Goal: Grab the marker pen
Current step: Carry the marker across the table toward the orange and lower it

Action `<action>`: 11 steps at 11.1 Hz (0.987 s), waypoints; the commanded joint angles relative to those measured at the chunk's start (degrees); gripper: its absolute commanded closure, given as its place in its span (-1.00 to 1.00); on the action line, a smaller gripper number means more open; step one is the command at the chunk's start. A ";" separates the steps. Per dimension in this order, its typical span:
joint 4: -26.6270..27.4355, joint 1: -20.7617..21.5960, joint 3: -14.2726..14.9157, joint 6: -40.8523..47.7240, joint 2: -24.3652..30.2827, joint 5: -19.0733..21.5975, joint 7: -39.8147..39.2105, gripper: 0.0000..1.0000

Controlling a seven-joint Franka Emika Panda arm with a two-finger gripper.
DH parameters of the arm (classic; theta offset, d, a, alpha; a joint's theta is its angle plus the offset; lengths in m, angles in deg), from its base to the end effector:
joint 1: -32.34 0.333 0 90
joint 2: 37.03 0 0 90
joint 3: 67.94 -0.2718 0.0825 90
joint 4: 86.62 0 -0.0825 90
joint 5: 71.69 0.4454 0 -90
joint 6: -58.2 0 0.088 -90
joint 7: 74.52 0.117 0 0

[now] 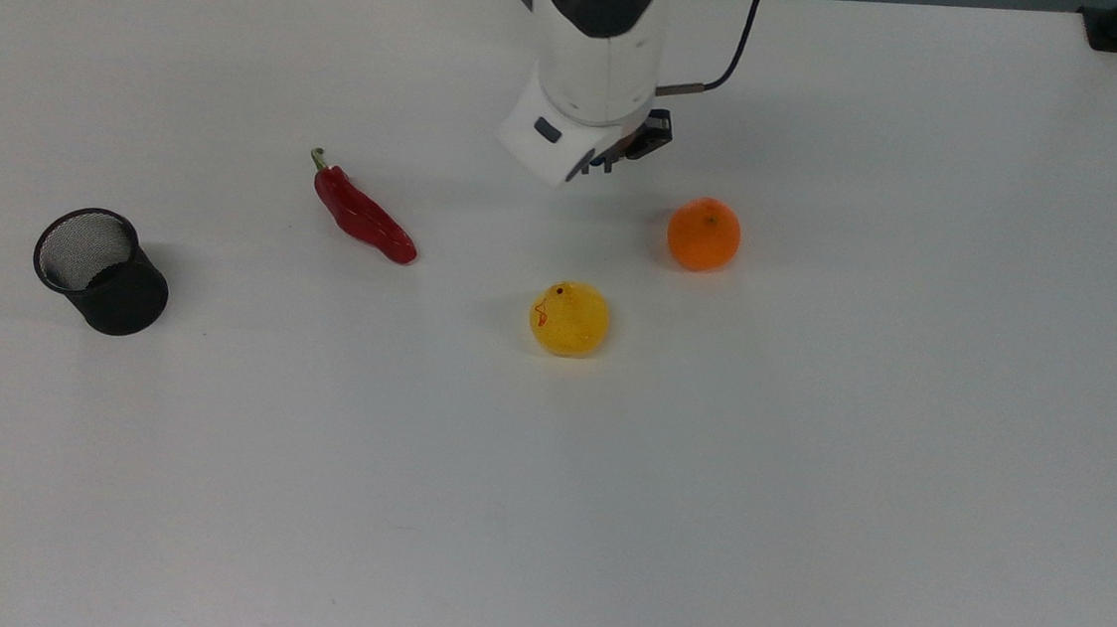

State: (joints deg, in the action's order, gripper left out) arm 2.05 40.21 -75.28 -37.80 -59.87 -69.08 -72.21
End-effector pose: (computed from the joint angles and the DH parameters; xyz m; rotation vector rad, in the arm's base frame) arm 0.6564 0.1766 0.3310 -3.0416 -0.3221 0.4294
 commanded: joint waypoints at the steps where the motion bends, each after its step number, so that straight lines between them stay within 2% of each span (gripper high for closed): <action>1: 1.41 3.38 1.01 -0.67 -2.72 0.47 2.78 1.00; 3: 1.24 4.87 1.18 -2.77 -4.66 0.38 3.23 0.94; 6: 1.32 4.97 1.18 -6.99 -5.98 -0.06 8.93 0.73; 11: 1.41 4.97 1.18 -8.41 -6.60 -0.15 11.76 0.18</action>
State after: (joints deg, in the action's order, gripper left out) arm 3.02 44.04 -75.13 -44.97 -66.86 -69.10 -61.85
